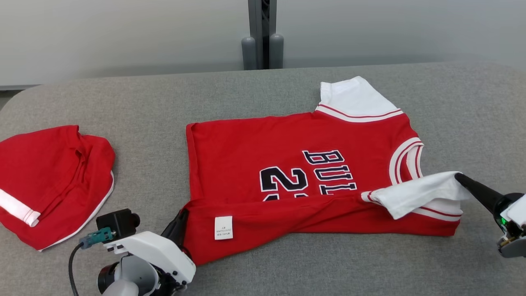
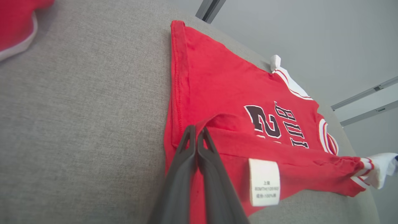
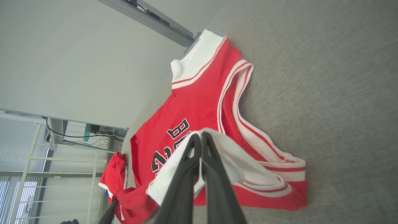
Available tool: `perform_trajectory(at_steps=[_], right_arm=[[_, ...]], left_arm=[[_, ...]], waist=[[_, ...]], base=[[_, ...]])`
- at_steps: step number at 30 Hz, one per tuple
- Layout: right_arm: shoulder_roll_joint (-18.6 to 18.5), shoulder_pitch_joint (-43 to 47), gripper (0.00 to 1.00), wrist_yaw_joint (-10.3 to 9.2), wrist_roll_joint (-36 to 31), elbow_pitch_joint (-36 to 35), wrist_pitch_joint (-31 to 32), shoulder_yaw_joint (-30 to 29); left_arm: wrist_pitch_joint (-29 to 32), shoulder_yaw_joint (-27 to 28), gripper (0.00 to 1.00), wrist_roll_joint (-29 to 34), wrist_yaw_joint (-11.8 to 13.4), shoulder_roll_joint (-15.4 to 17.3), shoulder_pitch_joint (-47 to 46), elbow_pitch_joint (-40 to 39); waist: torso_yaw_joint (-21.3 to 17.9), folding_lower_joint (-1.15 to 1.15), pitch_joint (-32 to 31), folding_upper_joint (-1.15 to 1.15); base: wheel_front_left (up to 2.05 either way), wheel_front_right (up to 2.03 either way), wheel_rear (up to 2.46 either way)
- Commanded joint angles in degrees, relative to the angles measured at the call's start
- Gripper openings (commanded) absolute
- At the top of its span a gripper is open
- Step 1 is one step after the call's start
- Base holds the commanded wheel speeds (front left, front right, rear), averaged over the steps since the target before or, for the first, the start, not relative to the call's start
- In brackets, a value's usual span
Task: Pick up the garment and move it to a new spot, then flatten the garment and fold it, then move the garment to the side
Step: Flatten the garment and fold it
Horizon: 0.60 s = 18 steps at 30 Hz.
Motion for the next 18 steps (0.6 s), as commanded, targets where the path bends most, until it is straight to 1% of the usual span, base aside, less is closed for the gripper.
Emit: perform_trajectory(at_steps=[1, 11, 15, 18], right_arm=[[0.3, -0.8, 0.0, 0.14, -0.6, 0.4, -0.6, -0.2], [3.0, -3.7, 0.0, 0.13, -3.7, 2.9, -0.3, 1.9], [4.2, -4.9, 0.0, 0.13, -4.9, 4.3, -0.6, 2.0], [5.0, -5.3, 0.0, 0.13, -5.9, 5.4, -1.3, 2.0]], left_arm=[[-0.7, -0.1, 0.0, 0.8, -0.5, 0.1, -1.6, 0.7], [-3.2, -2.8, 0.0, 5.1, -1.5, -0.6, -7.0, 7.6], [-4.5, -3.9, 0.0, 7.2, -1.5, -0.6, -9.0, 11.1], [-5.5, -4.3, 0.0, 7.8, -2.0, -1.1, -10.1, 13.3]], waist=[[0.0, 0.0, 0.6, 0.0], [0.1, 0.0, 3.4, 0.0], [0.1, 0.0, 4.5, 0.0], [0.3, 0.0, 5.0, 0.0]], base=[[0.0, 0.0, 0.0], [0.0, 0.0, 0.0], [0.0, 0.0, 0.0], [0.0, 0.0, 0.0]])
